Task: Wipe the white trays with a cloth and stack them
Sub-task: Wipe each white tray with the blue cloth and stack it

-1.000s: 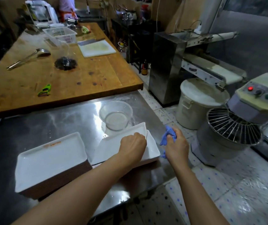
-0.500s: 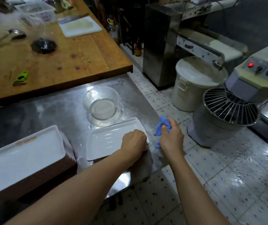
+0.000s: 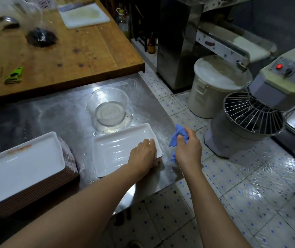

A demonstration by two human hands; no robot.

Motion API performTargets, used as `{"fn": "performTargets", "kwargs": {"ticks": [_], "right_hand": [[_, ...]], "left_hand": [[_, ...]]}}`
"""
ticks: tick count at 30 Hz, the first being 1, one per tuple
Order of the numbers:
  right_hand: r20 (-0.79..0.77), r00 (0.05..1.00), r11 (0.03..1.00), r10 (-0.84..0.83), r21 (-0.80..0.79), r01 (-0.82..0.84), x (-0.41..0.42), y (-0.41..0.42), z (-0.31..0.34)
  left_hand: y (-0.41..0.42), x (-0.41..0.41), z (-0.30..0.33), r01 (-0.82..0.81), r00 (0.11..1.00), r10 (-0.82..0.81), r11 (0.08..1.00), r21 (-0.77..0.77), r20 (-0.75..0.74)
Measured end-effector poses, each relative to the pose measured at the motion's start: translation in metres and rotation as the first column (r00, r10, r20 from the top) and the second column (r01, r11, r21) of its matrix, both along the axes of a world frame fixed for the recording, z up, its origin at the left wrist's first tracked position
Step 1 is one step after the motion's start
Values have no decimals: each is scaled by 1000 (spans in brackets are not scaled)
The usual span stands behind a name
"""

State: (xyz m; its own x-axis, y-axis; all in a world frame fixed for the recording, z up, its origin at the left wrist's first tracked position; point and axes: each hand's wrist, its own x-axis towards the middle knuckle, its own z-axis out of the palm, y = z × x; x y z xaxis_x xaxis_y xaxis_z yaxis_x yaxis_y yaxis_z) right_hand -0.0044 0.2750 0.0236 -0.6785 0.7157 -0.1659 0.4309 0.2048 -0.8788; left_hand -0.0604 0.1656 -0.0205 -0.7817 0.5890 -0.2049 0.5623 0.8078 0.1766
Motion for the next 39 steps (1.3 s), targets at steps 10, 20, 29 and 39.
{"fn": "performTargets", "kwargs": {"ticks": [10, 20, 29, 39], "right_hand": [[-63, 989, 991, 136, 0, -136, -12, -51, 16], [-113, 921, 926, 372, -32, -377, -38, -162, 35], [-88, 808, 811, 583, 10, -584, -56, -264, 27], [421, 615, 293, 666, 611, -736, -61, -300, -14]], "left_hand": [[-66, -4, 34, -164, 986, 163, 976, 147, 16], [-242, -8, 55, -617, 763, 646, 735, 279, -14], [-363, 7, 40, -890, 439, 892, 414, 193, 109], [-377, 11, 32, -854, 488, 845, 410, 320, 220]]}}
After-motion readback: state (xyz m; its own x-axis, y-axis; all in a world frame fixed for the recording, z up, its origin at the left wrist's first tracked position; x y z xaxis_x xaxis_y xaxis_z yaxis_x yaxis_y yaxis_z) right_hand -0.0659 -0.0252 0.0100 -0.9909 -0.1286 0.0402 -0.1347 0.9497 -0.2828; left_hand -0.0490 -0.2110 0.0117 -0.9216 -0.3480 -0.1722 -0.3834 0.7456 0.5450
